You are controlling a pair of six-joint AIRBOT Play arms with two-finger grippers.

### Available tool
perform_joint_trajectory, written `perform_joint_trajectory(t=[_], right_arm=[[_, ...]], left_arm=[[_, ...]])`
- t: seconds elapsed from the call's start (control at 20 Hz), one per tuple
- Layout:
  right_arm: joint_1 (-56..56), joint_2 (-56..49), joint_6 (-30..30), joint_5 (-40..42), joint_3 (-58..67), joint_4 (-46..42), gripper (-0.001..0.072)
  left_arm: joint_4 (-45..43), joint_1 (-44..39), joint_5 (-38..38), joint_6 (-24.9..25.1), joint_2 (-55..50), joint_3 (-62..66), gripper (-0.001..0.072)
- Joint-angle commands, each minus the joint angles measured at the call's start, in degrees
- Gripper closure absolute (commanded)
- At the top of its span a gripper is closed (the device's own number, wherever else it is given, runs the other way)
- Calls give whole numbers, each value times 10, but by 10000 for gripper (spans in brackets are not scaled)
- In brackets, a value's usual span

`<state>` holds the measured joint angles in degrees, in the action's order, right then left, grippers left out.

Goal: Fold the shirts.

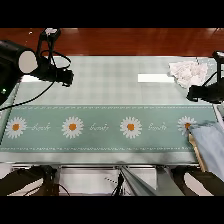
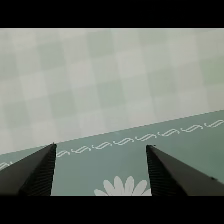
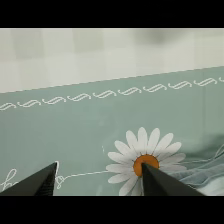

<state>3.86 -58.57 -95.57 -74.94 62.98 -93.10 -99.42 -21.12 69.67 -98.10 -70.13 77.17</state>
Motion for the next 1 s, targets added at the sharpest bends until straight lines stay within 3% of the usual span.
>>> perform_joint_trajectory(t=[0.0, 0.2, 0.5, 0.7, 0.75, 0.85, 0.95], right_arm=[[0, 0, 0, 0, 0, 0, 96], [0, 0, 0, 0, 0, 0, 97], [0, -1, -2, 91, 0, 6, 97], [0, -1, -7, 233, 0, -33, 99], [0, -4, -44, 283, 0, -80, 99], [22, -24, -183, 370, 0, -183, 99], [75, -63, -292, 423, 0, -189, 99]], left_arm=[[0, 0, 0, 0, 0, 0, 47], [0, 0, 0, 0, 0, 0, 47], [0, 0, -11, 0, 0, 0, 47], [0, 0, -15, -2, -2, 0, 47], [0, 0, -15, -2, -3, -1, 48], [0, 0, -15, -2, -6, -1, 47], [0, 0, -15, -2, -10, -1, 48]])
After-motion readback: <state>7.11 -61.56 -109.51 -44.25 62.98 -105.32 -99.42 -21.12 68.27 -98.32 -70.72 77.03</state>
